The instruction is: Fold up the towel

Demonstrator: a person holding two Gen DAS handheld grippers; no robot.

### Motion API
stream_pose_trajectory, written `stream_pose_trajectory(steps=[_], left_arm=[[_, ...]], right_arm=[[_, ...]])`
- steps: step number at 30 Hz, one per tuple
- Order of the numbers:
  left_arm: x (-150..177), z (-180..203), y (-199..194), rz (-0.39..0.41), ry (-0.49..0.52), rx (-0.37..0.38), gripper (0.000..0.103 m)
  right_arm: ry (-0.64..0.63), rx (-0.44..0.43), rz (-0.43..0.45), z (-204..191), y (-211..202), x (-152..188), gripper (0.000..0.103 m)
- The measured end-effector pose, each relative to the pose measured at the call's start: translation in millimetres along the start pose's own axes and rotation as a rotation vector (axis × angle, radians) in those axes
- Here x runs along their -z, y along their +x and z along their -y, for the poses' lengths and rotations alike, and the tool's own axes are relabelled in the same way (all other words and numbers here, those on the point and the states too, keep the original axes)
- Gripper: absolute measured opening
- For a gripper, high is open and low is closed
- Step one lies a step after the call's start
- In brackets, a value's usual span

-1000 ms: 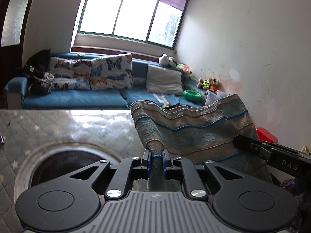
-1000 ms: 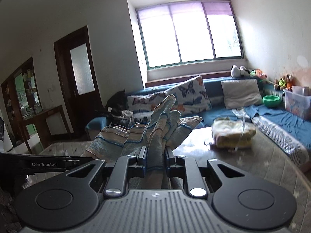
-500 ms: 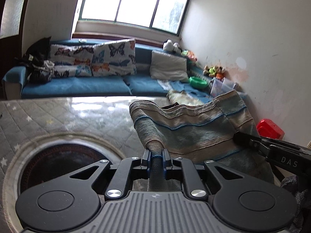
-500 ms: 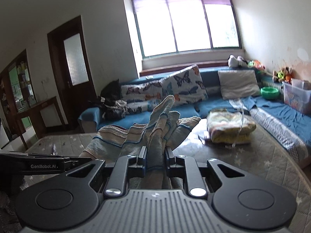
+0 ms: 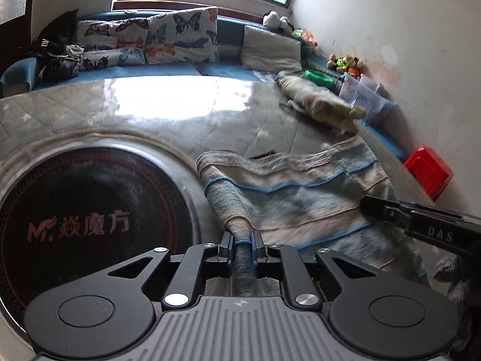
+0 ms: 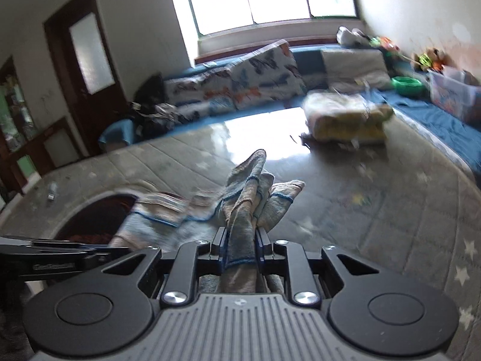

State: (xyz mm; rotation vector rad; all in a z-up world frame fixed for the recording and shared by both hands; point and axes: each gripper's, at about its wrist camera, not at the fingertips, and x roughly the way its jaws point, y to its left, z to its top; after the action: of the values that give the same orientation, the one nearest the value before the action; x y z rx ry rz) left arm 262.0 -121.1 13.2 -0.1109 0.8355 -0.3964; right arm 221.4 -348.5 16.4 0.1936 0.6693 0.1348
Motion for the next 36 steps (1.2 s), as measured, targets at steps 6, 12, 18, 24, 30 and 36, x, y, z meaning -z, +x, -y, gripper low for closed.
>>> stream_pose_trajectory(steps=[6,12,18,24,30,36], left_arm=[[-1.8,-7.7,-1.2,-0.003,0.0,0.012,0.02],[-4.1,-7.9,-6.9,0.016,-0.002,0.003,0.032],[-6.3,-14.1,-3.5,0.012,-0.001,0.0,0.035],[-3.6,-15.8,6.5,-0.005,0.003,0.004,0.035],[-1.4,-15.4,0.4,0.001,0.01,-0.007,0.038],[6.4,-10.8,-13.2,0.011,0.015,-0.007,0.045]], right_arm=[[-0.002,0.083,0.017,12.1,2.0,-0.8,0.025],[-0.027,0.021,0.037,1.6,5.7,-18.4,0.025],[-0.048,0.022,0.011,-4.4,37.3,-24.2,0.025],[-0.01,0.02,-0.011,6.7,52.9,-25.1,0.024],[0.038,-0.009,-0.01,14.8,44.5,-25.1,0.024],[-0.026,-0.022,0.0,8.9,11.2,-13.6,0.024]])
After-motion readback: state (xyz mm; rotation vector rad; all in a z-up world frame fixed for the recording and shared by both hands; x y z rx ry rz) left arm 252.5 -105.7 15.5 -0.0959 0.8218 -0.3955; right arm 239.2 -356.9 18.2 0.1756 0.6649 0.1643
